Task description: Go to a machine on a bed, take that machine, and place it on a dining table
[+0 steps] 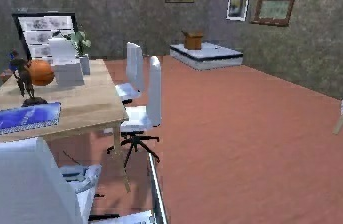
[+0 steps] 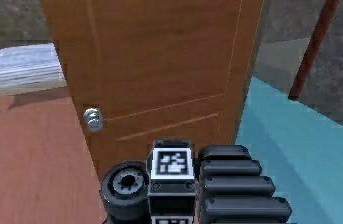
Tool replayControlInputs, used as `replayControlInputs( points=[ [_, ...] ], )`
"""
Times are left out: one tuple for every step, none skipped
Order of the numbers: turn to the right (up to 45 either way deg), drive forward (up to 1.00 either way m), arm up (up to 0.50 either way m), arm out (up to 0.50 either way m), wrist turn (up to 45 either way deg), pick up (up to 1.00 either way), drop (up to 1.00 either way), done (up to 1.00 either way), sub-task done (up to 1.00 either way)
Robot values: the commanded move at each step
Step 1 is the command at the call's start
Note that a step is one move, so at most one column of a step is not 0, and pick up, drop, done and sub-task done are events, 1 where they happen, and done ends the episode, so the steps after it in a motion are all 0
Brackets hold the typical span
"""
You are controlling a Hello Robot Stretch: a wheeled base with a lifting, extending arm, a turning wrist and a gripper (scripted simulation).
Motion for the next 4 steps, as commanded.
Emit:
replayControlInputs(
  points=[
    [0.0,0.25,0.00,0.00,0.0,0.00,0.00,0.00,0.00],
    [-3.0,0.00,0.00,0.00,0.0,0.00,0.00,0.00,0.00],
    [0.0,0.50,0.00,0.00,0.0,0.00,0.00,0.00,0.00],
    [-24.0,0.00,0.00,0.00,0.0,0.00,0.00,0.00,0.00]
  ],
)
